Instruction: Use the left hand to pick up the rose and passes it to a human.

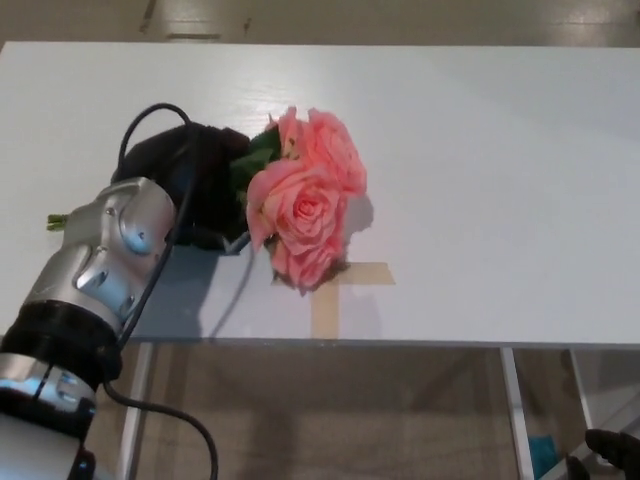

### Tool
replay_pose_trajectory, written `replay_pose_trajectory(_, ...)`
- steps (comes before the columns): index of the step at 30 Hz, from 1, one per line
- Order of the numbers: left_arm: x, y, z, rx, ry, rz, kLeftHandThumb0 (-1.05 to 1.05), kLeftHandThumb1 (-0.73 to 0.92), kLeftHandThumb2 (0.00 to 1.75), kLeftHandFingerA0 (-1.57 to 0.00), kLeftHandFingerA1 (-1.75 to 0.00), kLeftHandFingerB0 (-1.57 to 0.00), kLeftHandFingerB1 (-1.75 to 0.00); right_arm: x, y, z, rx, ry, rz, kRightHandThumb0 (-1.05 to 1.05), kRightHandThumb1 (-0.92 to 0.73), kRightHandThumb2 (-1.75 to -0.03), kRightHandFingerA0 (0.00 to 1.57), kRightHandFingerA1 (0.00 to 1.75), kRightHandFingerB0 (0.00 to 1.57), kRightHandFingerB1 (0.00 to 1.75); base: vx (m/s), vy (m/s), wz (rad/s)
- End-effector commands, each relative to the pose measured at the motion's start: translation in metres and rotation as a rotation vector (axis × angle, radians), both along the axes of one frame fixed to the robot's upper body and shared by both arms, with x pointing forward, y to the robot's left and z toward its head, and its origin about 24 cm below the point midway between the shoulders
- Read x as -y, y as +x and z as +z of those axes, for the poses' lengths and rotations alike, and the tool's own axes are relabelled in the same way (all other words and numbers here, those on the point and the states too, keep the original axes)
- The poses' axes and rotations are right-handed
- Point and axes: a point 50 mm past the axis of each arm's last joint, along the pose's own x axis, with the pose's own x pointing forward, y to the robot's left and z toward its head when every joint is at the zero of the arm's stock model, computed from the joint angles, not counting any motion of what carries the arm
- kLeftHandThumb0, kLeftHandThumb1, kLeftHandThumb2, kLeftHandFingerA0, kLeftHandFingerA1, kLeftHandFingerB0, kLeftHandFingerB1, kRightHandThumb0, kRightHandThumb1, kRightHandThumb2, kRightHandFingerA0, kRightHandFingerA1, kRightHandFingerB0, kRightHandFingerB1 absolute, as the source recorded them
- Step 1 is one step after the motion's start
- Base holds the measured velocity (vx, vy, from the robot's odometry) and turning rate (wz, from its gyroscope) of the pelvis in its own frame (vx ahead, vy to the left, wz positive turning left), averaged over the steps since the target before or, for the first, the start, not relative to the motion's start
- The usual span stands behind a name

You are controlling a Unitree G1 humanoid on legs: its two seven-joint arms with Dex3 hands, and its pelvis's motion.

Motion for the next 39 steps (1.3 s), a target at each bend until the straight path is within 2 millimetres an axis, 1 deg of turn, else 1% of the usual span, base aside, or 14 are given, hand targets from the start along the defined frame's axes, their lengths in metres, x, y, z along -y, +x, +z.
replay_pose_trajectory(1, 0.002, -0.002, 0.005, 0.027, -0.089, 0.000, -0.18, 0.81, 0.60, -0.59, -1.60, -0.77, -0.88, 0.003, -0.004, -0.002, -0.025, -0.005, -0.010, -0.52, -0.77, -0.64, 0.59, 0.44, 0.40, 0.33, 0.00, 0.000, 0.00)
replay_pose_trajectory(9, 0.003, -0.002, 0.016, 0.054, -0.124, -0.025, -0.19, 0.81, 0.61, -0.58, -1.60, -0.80, -0.81, 0.004, -0.006, -0.003, -0.030, -0.012, -0.005, -0.52, -0.78, -0.65, 0.58, 0.44, 0.41, 0.33, 0.00, 0.000, 0.00)
replay_pose_trajectory(10, 0.003, -0.002, 0.020, 0.069, -0.141, -0.032, -0.19, 0.80, 0.63, -0.63, -1.56, -0.76, -0.90, 0.004, -0.005, -0.003, -0.029, -0.013, -0.005, -0.52, -0.78, -0.65, 0.58, 0.44, 0.44, 0.34, 0.00, 0.000, 0.00)
replay_pose_trajectory(11, 0.003, -0.001, 0.030, 0.100, -0.181, -0.046, -0.19, 0.79, 0.64, -0.65, -1.55, -0.73, -0.93, 0.003, -0.004, -0.002, -0.028, -0.013, -0.005, -0.54, -0.64, -0.97, 0.51, 0.58, 0.37, 0.50, 0.00, 0.000, 0.00)
replay_pose_trajectory(13, 0.004, -0.001, 0.034, 0.110, -0.202, -0.050, -0.19, 0.79, 0.64, -0.65, -1.55, -0.73, -0.93, 0.003, -0.004, -0.002, -0.028, -0.014, -0.006, -0.54, -0.64, -0.97, 0.51, 0.58, 0.37, 0.50, 0.00, 0.000, 0.00)
replay_pose_trajectory(14, 0.004, -0.001, 0.043, 0.136, -0.296, -0.051, -0.19, 0.79, 0.64, -0.66, -1.52, -0.74, -0.98, 0.003, -0.004, -0.002, -0.026, -0.007, -0.007, -0.54, -0.64, -0.97, 0.51, 0.58, 0.38, 0.51, 0.00, 0.000, 0.00)
replay_pose_trajectory(17, 0.004, -0.001, 0.045, 0.138, -0.310, -0.052, -0.19, 0.79, 0.64, -0.66, -1.52, -0.74, -0.98, 0.003, -0.004, -0.002, -0.026, -0.006, -0.007, -0.54, -0.64, -0.97, 0.51, 0.58, 0.38, 0.51, 0.00, 0.000, 0.00)
replay_pose_trajectory(18, 0.007, -0.002, 0.059, 0.167, -0.478, -0.051, -0.19, 0.80, 0.65, -0.70, -1.49, -0.72, -1.02, 0.004, -0.004, -0.002, -0.025, -0.004, -0.011, -0.52, -0.78, -0.65, 0.59, 0.44, 0.46, 0.34, 0.00, 0.000, 0.00)
replay_pose_trajectory(22, 0.006, -0.003, 0.071, 0.185, -0.595, -0.063, -0.19, 0.83, 0.64, -0.77, -1.42, -0.69, -1.09, 0.004, -0.004, -0.001, -0.026, -0.010, -0.006, -0.53, -0.78, -0.64, 0.59, 0.44, 0.45, 0.34, 0.00, 0.000, 0.00)
replay_pose_trajectory(23, 0.006, -0.003, 0.074, 0.180, -0.635, -0.071, -0.17, 0.85, 0.65, -0.90, -1.35, -0.69, -1.09, 0.004, -0.004, -0.002, -0.027, -0.009, -0.009, -0.53, -0.78, -0.65, 0.59, 0.45, 0.45, 0.34, 0.00, 0.000, 0.00)
replay_pose_trajectory(25, 0.005, -0.005, 0.080, 0.175, -0.721, -0.095, -0.17, 0.86, 0.66, -0.92, -1.35, -0.69, -1.07, 0.004, -0.004, -0.002, -0.029, -0.006, -0.015, -0.53, -0.78, -0.64, 0.60, 0.45, 0.45, 0.34, 0.00, 0.000, 0.00)
replay_pose_trajectory(27, 0.005, -0.005, 0.081, 0.174, -0.727, -0.096, -0.17, 0.86, 0.66, -0.92, -1.35, -0.69, -1.07, 0.004, -0.004, -0.002, -0.029, -0.005, -0.016, -0.53, -0.78, -0.64, 0.60, 0.45, 0.45, 0.34, 0.00, 0.000, 0.00)
replay_pose_trajectory(31, 0.004, -0.007, 0.087, 0.158, -0.874, -0.124, -0.20, 0.87, 0.66, -0.97, -1.35, -0.75, -0.96, 0.004, -0.006, -0.003, -0.028, 0.006, -0.016, -0.53, -0.78, -0.64, 0.60, 0.45, 0.46, 0.34, 0.00, 0.000, 0.00)
replay_pose_trajectory(39, 0.007, -0.008, 0.096, 0.098, -1.067, -0.127, -0.21, 0.85, 0.69, -0.93, -1.45, -0.77, -0.98, 0.004, -0.005, -0.003, -0.025, 0.002, -0.017, -0.52, -0.78, -0.64, 0.60, 0.45, 0.47, 0.34, 0.00, 0.000, 0.00)
